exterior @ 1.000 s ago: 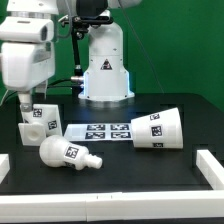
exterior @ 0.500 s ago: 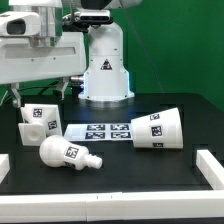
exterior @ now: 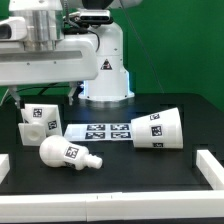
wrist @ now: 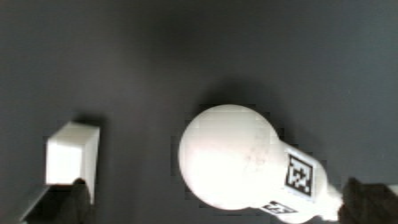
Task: Assemble lamp
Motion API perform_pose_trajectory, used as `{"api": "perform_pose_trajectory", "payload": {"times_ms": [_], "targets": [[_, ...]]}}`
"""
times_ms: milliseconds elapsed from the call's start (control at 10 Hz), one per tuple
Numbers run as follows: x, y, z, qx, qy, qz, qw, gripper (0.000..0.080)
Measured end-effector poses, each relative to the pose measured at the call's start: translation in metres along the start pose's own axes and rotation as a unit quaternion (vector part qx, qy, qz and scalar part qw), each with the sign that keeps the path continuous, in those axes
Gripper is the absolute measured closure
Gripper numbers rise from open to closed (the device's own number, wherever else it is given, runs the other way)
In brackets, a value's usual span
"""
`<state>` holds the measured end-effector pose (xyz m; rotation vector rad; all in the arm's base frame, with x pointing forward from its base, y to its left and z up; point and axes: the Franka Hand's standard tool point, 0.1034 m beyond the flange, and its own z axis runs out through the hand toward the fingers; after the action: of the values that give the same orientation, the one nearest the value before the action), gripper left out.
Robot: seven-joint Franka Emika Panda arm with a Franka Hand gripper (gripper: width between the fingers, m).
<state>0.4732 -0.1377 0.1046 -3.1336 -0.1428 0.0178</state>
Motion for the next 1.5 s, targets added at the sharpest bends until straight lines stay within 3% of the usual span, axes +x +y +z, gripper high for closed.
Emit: {"api": "perform_pose_trajectory", "payload": {"times_ms": [200,600,900,1200,1500], "targets": [[-0.003,-0.004,0.007,0.020,-0.005,0.109,0.994,0.0101],[-0.003,-0.006,0.008,0.023,-0.008,0.105,0.994,0.0101],[-0.028,0.021,0.012,0.037,-0.076,0.129,0.988,0.0101],[-0.029,0.021,0.016,0.043,-0.090,0.117,0.988,0.0101],[-0.034,0.025,0.032,0.087,-0.208,0.105,0.968,0.0101]]}}
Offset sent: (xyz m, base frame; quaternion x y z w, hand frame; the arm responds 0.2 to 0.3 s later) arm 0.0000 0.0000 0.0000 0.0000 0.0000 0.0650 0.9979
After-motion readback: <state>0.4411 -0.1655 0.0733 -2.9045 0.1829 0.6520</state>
